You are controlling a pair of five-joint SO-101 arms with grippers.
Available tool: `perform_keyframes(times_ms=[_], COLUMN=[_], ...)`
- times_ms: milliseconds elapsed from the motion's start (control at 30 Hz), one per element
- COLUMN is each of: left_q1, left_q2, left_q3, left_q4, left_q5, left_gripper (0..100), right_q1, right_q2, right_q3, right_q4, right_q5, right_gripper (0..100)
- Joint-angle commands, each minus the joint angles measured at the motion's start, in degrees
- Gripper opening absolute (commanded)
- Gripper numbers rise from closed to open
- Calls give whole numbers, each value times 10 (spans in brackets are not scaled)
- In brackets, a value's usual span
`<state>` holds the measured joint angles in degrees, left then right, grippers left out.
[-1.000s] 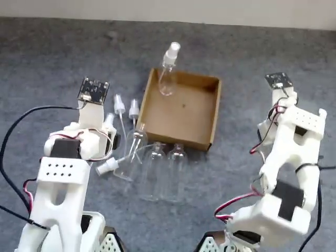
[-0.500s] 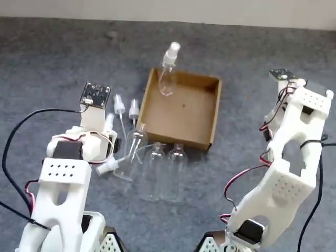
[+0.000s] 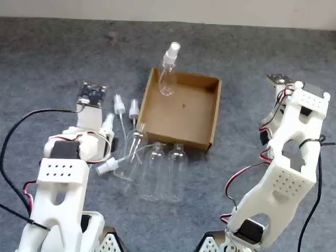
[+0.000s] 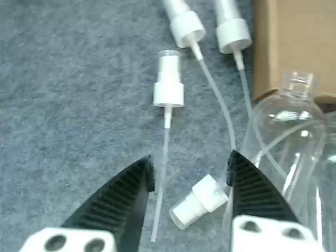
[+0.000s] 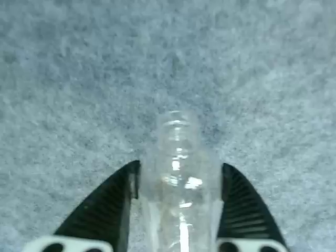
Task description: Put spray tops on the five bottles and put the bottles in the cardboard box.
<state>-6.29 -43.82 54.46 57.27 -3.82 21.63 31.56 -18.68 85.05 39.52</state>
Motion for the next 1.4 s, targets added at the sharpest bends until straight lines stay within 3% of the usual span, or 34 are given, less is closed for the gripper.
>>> perform_keyframes(times_ms=[0, 200, 300, 500, 700, 867, 1033, 1167, 1367], left_q1=[-36, -56, -56, -50, 7, -18, -51, -37, -7], left_q2=[5, 7, 24, 177, 277, 282, 286, 307, 451], left_q3=[-7, -59, -102, -218, -263, -248, -247, -280, -409], left_q4=[-27, -26, 18, 68, 163, 222, 113, 37, 28], left_q5=[-4, -28, -56, -116, -288, -389, -280, -200, -135], left_gripper=[179, 178, 177, 175, 174, 174, 174, 174, 174], right_q1=[5, 22, 28, 39, 39, 35, 27, 15, 5], right_q2=[-8, -12, -10, -11, -10, -8, -7, -7, -9], right_q3=[-29, -37, -71, -87, -89, -90, -91, -88, -87], right_q4=[8, 34, 68, 72, 73, 73, 73, 73, 73], right_q5=[1, -69, -75, -105, -105, -105, -105, -105, -105], right_gripper=[15, 7, 5, 5, 5, 5, 5, 5, 5])
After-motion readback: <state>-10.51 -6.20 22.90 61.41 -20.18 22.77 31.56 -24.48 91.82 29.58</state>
